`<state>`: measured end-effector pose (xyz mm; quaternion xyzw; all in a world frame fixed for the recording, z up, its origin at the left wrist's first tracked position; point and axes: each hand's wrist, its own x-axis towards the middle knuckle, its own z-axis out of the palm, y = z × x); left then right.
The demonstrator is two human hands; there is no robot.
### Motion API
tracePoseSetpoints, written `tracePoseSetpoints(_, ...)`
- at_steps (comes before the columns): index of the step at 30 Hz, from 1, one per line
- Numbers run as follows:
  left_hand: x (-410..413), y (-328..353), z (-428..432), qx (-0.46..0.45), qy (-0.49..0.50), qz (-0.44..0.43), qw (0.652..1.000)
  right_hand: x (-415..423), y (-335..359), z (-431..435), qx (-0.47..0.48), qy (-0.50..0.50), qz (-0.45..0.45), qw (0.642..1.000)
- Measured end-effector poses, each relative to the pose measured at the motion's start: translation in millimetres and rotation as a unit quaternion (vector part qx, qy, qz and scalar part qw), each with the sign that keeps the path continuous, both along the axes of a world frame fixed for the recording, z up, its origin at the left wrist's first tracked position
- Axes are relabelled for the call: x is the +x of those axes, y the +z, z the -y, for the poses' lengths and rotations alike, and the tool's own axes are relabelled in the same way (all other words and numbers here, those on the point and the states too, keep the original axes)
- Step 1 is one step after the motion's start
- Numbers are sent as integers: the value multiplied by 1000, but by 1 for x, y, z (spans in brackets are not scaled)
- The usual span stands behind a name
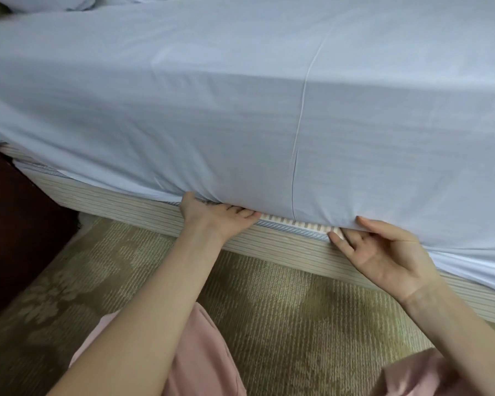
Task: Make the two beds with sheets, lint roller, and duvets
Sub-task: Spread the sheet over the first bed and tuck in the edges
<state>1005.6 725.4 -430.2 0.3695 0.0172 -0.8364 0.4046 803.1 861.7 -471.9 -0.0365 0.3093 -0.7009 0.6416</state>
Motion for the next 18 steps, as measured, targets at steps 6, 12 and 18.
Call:
tracePoseSetpoints(6,43,9,36,9,107,136,985,-4,-1,1,-1,7,-11,1000)
tracePoseSetpoints(12,73,9,59,-69,193,210,956,-4,-7,2,-11,-1,-30,999)
tracePoseSetpoints(18,89,5,82,-87,196,88,973,-3,-9,6,-24,-11,-16,1000)
